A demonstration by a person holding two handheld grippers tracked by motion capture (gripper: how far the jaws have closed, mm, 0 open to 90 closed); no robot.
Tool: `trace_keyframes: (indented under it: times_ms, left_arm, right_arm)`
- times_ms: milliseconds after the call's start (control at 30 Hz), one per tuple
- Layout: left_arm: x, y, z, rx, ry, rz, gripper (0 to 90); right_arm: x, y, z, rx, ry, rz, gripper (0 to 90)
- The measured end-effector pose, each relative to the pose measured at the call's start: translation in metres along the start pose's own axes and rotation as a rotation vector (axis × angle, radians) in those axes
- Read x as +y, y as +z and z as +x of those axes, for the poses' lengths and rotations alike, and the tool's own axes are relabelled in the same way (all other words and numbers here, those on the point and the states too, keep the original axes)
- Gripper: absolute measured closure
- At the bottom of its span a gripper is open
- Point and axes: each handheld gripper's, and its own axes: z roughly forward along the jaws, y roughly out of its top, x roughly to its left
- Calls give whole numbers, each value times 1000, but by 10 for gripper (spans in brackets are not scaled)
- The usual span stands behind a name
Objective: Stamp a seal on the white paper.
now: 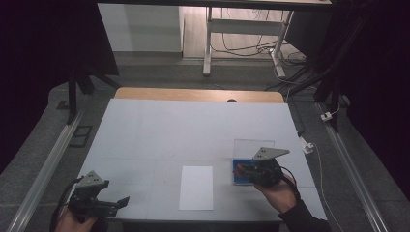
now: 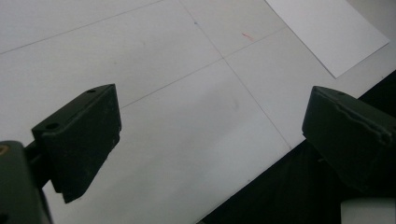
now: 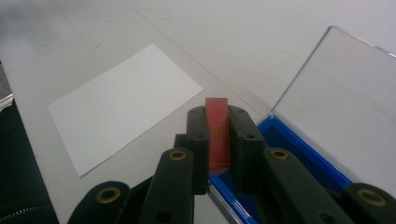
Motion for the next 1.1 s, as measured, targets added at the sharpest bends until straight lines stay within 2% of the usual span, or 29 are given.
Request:
trace_keyframes:
  times_ms: [467,600,767,933,1100]
  left_arm:
    - [0,1,0,4,-1,6,49]
    - [0,1,0,6,-3,7,49]
    - [1,1,0,7,0,14,49]
    - [0,1,0,8,-2,11,49]
    - [0,1,0,6,-3,9,49]
  right_arm:
    - [8,13,7,44,-12,3,801]
    - [11,20,11,75,-20,9,801]
    - [14,30,17,89,-35,23,802]
    - [19,39,24,118,-65,25,801]
    - [24,51,34,133,-108,57,802]
